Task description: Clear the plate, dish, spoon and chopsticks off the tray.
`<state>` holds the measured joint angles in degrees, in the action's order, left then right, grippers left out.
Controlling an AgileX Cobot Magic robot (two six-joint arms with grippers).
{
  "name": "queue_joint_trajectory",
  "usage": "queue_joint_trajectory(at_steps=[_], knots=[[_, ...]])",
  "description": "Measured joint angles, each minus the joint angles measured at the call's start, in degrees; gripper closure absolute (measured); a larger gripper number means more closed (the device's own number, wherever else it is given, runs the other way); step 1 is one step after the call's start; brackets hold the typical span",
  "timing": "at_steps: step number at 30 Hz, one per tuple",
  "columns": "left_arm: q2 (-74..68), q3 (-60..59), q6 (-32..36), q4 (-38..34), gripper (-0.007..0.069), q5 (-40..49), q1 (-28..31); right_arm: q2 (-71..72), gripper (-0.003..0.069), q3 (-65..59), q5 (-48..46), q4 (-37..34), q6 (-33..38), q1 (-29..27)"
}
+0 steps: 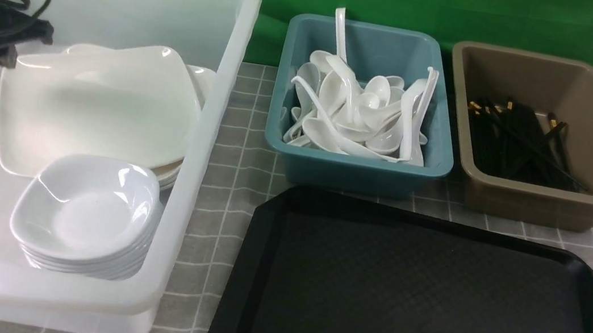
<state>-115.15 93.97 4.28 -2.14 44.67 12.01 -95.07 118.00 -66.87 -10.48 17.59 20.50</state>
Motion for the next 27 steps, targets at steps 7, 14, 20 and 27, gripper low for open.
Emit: queue_joint_trajectory(at_steps=[7,14,20,27], knots=[[-0.1,0.0,-0.3,-0.3,0.0622,0.9,0.0,0.0,0.0589,0.0,0.0,-0.1,0.0,0.0],[-0.1,0.0,-2.8,3.3,0.0513,-6.3,0.0,0.0,0.0589,0.0,0.0,-0.1,0.0,0.0],[-2.4,0.0,-3.7,6.7,0.0246,-9.1,0.0,0.0,0.0588,0.0,0.0,-0.1,0.0,0.0],[-6.4,0.0,-5.7,7.9,0.012,-10.1,0.0,0.0,0.0588,0.0,0.0,-0.1,0.0,0.0]])
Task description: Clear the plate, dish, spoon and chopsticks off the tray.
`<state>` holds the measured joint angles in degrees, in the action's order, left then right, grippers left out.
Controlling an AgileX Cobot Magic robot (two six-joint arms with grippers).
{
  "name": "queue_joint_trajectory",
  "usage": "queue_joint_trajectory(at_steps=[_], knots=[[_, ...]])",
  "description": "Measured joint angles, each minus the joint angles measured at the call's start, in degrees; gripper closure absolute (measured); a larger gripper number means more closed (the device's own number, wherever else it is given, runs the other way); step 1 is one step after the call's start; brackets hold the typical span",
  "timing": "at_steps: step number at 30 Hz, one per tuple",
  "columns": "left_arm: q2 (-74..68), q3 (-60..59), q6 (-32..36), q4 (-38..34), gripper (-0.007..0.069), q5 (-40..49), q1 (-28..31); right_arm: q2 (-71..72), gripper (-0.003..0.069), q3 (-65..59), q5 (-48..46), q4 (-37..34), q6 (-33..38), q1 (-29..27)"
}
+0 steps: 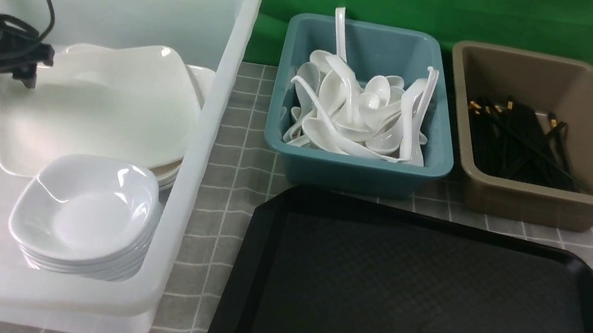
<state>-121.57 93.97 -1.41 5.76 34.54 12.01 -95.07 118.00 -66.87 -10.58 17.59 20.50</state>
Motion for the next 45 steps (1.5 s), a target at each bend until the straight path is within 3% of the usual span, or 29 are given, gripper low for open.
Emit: queue_joint_trajectory(at_steps=[2,4,8,10,12,18,26,36,41,45], knots=[[-0.3,0.0,-0.1,0.0,0.0124,-0.2,0.0,0.0,0.0587,0.0,0.0,0.0,0.0,0.0],[-0.4,0.0,-0.1,0.0,0.0179,-1.3,0.0,0.0,0.0587,0.0,0.0,0.0,0.0,0.0],[-0.4,0.0,-0.1,-0.1,0.036,-2.2,0.0,0.0,0.0587,0.0,0.0,0.0,0.0,0.0],[-0.4,0.0,-0.5,-0.3,0.0489,-2.9,0.0,0.0,0.0587,0.0,0.0,0.0,0.0,0.0],[-0.3,0.0,-0.6,-0.5,0.055,-3.5,0.0,0.0,0.0587,0.0,0.0,0.0,0.0,0.0],[-0.5,1.9,1.4,-0.5,0.0571,-3.0,0.0,0.0,0.0587,0.0,0.0,0.0,0.0,0.0],[-0.7,5.0,9.9,-0.5,0.0587,-3.1,0.0,0.0,0.0587,0.0,0.0,0.0,-0.1,0.0],[-0.7,5.3,22.3,-7.6,0.0606,-7.1,0.0,0.0,0.0587,0.0,0.0,-0.9,-0.2,0.0],[-0.7,5.3,23.0,-6.7,0.0606,-7.0,0.0,0.0,0.0587,0.0,0.0,-2.3,-0.2,0.0],[-0.7,5.5,16.4,-4.1,0.0606,-1.4,0.0,0.0,0.0586,0.0,0.0,-2.4,-0.2,0.0]])
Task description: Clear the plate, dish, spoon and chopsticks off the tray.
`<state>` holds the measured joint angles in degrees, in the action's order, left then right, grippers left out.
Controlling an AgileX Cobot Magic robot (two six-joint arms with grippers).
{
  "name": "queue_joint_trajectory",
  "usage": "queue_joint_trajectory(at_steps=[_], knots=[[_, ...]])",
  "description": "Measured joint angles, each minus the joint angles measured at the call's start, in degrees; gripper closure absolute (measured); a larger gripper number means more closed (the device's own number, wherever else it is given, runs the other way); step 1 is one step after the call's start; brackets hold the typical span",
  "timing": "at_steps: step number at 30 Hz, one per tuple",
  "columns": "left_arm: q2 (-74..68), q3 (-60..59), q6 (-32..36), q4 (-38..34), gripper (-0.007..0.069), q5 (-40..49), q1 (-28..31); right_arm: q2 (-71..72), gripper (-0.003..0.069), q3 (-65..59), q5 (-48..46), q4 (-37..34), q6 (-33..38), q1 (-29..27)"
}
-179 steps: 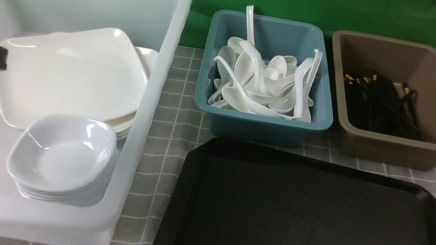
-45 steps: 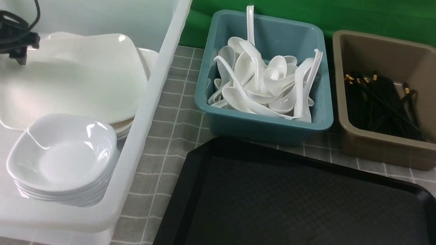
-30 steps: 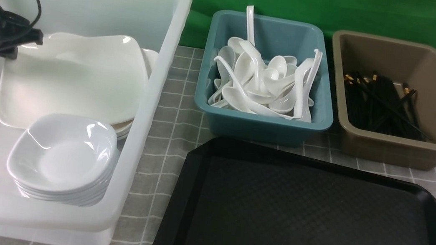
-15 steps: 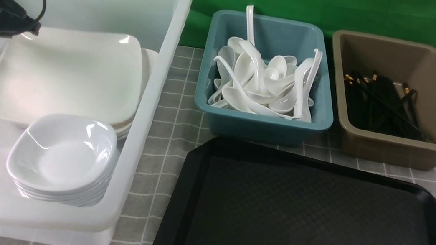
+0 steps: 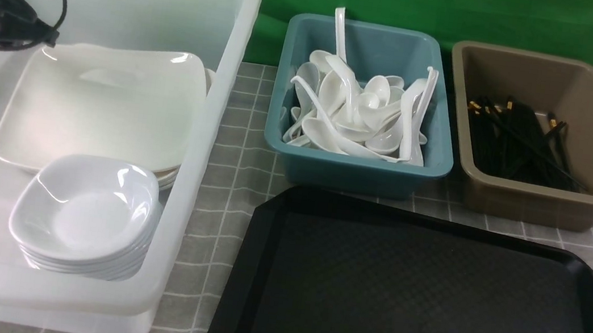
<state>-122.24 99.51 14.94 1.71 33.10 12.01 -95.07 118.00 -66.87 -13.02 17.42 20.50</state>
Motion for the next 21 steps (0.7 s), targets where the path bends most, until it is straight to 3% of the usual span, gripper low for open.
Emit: queue_joint_trajectory(at_steps=[3,11,21], knots=[[0.9,0.1,-4.4,0.1,0.0606,8.4,-0.1,0.0,0.0585,0.0,0.0,0.0,-0.1,0.0],[4.9,0.1,-4.7,-3.4,0.0606,26.9,-3.2,0.0,0.0582,0.0,0.0,-0.4,-0.2,0.0],[4.9,-4.4,-7.9,-2.8,0.0608,30.9,-5.0,0.0,0.0579,0.0,0.0,-0.4,-0.2,0.0]])
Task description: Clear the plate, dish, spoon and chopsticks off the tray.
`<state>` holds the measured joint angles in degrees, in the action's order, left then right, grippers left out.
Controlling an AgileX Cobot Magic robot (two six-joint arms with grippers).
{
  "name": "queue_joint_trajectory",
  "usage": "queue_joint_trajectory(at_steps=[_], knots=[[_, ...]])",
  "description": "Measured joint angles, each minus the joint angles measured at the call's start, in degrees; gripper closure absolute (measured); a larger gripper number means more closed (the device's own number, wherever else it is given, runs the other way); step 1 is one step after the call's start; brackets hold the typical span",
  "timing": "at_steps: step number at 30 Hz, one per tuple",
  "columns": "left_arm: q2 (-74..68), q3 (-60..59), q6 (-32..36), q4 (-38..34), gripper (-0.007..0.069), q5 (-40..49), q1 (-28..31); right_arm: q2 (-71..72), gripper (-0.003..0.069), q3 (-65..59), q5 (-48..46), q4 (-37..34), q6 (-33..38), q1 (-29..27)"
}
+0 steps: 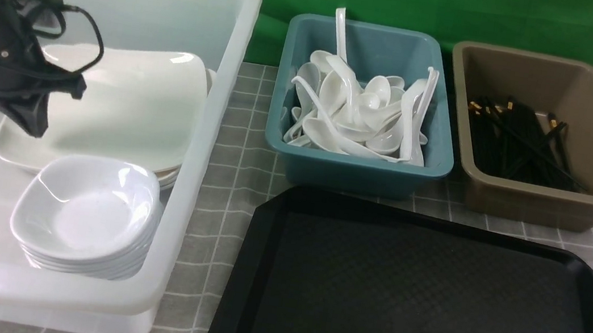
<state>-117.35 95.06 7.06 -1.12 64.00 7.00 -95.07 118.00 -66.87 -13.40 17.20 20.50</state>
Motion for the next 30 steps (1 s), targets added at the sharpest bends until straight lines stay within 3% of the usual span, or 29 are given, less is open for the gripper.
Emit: queue_joint_trajectory(at_steps=[8,15,23,30], knots=[[0.0,-2.5,-2.3,6.7,0.061,-4.1,0.0,0.0,0.0578,0.0,0.0,0.0,0.2,0.0],[0.0,-2.5,-2.8,14.5,0.061,-13.6,0.0,0.0,0.0577,0.0,0.0,0.0,0.3,0.0],[3.4,-1.1,-1.9,11.7,0.061,-15.3,0.0,0.0,0.0575,0.0,0.0,-0.5,0.3,0.0],[4.9,-0.5,-2.8,12.4,0.061,-23.0,1.6,0.0,0.0571,0.0,0.0,-3.3,0.3,0.0]])
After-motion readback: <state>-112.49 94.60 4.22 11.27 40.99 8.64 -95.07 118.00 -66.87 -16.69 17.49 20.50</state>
